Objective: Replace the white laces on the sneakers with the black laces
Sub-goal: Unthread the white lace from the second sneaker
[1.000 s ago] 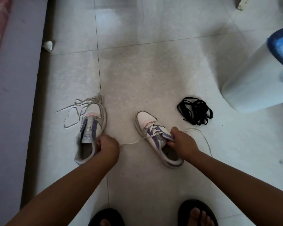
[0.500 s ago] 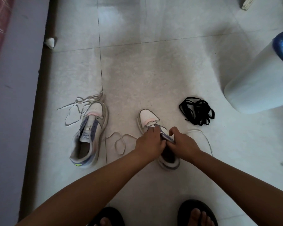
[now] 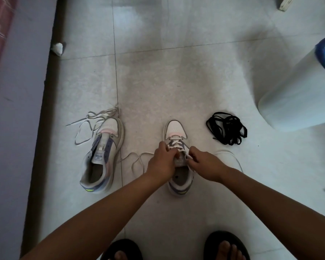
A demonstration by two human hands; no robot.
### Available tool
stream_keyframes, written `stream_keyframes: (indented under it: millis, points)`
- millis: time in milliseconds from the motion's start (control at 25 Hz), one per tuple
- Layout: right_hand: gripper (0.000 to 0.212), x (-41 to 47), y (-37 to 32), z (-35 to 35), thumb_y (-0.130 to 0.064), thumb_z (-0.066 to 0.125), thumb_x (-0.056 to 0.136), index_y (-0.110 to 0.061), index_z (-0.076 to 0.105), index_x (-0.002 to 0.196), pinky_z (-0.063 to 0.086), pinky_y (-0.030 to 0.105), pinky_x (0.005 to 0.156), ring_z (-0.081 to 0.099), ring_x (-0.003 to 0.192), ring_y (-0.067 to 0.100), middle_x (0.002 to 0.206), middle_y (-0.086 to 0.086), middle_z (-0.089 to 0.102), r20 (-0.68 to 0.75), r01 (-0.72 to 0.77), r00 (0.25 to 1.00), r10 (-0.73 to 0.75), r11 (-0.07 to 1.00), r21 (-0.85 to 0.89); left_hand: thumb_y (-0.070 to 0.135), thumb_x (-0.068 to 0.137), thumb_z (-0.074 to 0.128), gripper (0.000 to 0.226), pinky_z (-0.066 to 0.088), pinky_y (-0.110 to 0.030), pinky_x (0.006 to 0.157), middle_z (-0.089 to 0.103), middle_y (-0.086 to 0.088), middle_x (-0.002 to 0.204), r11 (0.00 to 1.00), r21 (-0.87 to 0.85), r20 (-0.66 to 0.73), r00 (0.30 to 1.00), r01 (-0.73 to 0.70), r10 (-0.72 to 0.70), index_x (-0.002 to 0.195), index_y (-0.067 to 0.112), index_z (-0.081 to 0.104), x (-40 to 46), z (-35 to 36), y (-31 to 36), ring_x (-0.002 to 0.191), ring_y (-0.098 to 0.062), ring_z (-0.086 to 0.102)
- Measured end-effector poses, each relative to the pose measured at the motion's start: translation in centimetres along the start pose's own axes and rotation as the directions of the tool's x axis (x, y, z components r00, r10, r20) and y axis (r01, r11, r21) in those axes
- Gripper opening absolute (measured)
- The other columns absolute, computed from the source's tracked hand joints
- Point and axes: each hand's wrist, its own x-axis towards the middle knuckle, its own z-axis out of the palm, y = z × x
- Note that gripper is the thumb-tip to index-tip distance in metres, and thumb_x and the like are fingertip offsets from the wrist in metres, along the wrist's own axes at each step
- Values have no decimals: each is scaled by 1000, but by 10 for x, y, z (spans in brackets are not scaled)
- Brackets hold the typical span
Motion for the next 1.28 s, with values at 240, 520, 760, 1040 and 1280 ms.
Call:
stream_keyframes:
  millis: [240,520,760,1040,1280]
  points:
    - [21,-4,-3,10,-36,52,89,-17,46,94,44,33,63,55,66,18,75,4,62,17,-52,999,49,966,255,20,92,47,23,31,-37,106,28,-7,133,937,-258,-9,969,236,-247,101,9,65,5,15,14,125,-25,27]
    - [7,14,-11,4,-25,66,86,-19,62,86,49,31,72,59,76,14,81,0,64,-116,-41,987,107,881,471,20,93,47,30,36,-37,101,30,-13,139,991,-122,-133,988,57,-73,120,11,57,-23,23,13,126,-30,30]
    - [32,25,-22,3,-24,62,89,-20,53,59,31,14,51,46,56,3,59,-7,51,-121,-56,988,94,957,284,0,89,47,36,29,-28,103,35,-19,138,992,-112,-136,990,-62,47,125,0,52,-23,15,-1,126,-32,34]
    - [22,24,2,-13,-3,40,86,-6,61,85,45,32,64,58,74,28,84,12,60,-167,271,893,-417,796,-541,0,84,47,53,40,-43,95,43,-9,133,943,-294,-38,984,157,-176,134,12,35,-25,13,-10,118,-29,46]
    - [27,13,-5,10,-36,49,95,-14,55,81,42,34,67,54,77,22,82,5,56,-151,-98,979,134,969,225,3,87,44,43,41,-44,91,42,-10,130,950,-256,25,984,179,-178,129,12,38,-24,12,-9,112,-32,48]
